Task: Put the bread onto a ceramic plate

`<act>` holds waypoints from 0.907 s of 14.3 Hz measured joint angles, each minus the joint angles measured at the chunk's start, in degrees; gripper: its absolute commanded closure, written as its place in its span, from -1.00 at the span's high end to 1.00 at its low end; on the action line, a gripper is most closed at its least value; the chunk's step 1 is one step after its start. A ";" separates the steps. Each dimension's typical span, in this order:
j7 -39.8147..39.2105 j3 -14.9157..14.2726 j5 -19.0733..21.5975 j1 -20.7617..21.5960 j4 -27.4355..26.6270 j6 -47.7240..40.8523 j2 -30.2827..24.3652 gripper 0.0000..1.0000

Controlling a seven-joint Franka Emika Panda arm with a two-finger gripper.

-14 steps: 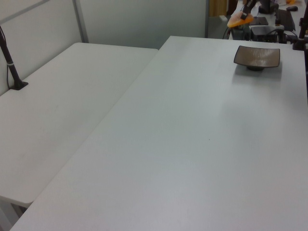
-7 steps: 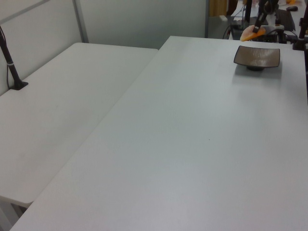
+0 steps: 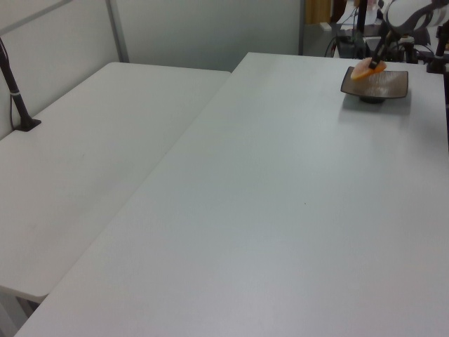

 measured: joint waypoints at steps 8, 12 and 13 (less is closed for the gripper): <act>-1.24 0.00 0.00 -0.15 -0.92 6.20 5.02 -0.44; -1.66 0.00 0.00 -0.85 -1.19 6.15 5.03 0.09; -1.74 0.00 0.00 -1.02 -1.38 6.02 5.04 0.22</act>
